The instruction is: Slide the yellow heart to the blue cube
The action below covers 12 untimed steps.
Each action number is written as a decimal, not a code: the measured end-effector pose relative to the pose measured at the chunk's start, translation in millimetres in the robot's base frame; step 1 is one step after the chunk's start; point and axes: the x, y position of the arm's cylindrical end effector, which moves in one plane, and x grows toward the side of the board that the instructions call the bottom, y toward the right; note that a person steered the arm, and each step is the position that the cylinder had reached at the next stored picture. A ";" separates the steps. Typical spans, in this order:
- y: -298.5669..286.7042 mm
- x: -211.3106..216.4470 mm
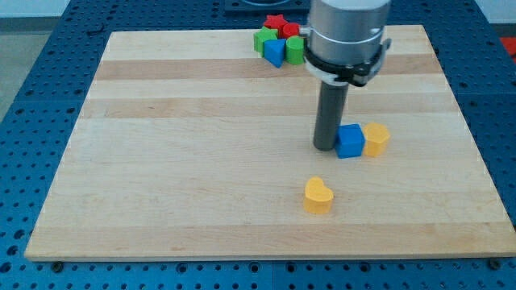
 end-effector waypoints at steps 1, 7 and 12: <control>20.0 1.5; -147.3 117.4; -23.2 114.9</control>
